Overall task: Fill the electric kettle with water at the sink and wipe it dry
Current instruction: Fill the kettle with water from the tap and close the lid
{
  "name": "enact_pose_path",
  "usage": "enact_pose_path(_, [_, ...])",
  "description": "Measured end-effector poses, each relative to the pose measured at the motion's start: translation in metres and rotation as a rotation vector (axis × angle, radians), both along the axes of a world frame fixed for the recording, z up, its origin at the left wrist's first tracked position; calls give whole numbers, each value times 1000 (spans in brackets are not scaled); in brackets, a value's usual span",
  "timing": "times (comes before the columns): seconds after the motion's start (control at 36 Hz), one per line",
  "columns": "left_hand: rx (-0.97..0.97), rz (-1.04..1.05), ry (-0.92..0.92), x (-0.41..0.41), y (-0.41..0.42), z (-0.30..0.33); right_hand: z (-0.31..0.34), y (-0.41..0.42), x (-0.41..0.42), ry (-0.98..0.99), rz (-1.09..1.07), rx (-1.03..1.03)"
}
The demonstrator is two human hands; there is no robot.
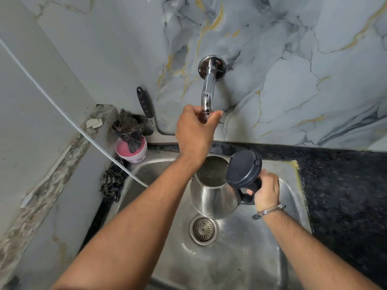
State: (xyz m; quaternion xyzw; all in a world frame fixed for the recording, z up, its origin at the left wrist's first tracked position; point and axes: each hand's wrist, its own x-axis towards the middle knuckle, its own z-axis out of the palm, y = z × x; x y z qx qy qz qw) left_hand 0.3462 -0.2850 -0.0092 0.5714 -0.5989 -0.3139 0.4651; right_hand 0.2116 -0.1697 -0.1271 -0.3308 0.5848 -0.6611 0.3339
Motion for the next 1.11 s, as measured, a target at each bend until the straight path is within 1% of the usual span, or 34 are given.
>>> enact_pose_path(0.08, [-42,42,-36,-2,3,1,3,1,2,27,-21,-4])
enact_pose_path(0.22, [-47,61,-96,0,6,4,4,4,2,77,-39,21])
enact_pose_path(0.36, [-5,14,-75,4,4,8,5,8,0,79,-61,6])
enact_pose_path(0.47, [18,-6,-22,7,6,9,3,11,-2,80,-46,-10])
enact_pose_path(0.53, [-25,-36,-14,8,14,8,4,13,-5,91,-39,-11])
enact_pose_path(0.56, [-80,-53,-51,8,22,5,4,14,-6,102,-33,-11])
enact_pose_path(0.61, [-200,-110,-133,4,42,1,5,18,-7,101,-27,-31])
enact_pose_path(0.64, [-253,-154,-146,3,52,-1,6,21,-7,89,-29,-42])
enact_pose_path(0.69, [-306,-293,-94,1,72,0,6,27,-8,95,-44,-51])
enact_pose_path(0.75, [-250,-492,-33,1,86,5,4,35,-10,145,-67,-19])
enact_pose_path(0.78, [-199,-606,-37,1,91,10,2,40,-12,173,-83,-1])
enact_pose_path(0.83, [-122,-826,-134,0,99,19,4,51,-10,158,-135,16])
enact_pose_path(0.89, [-139,-972,-321,-3,106,25,9,64,-6,111,-227,-9])
enact_pose_path(0.94, [-178,-1020,-492,-4,112,30,11,78,-6,66,-311,-21])
enact_pose_path(1.0, [-193,-1012,-529,0,119,34,14,91,-10,50,-320,30])
enact_pose_path(1.06, [-181,-978,-447,8,127,35,20,105,-14,98,-322,81])
enact_pose_path(1.11, [-120,-941,-293,20,129,33,33,120,-14,113,-336,94])
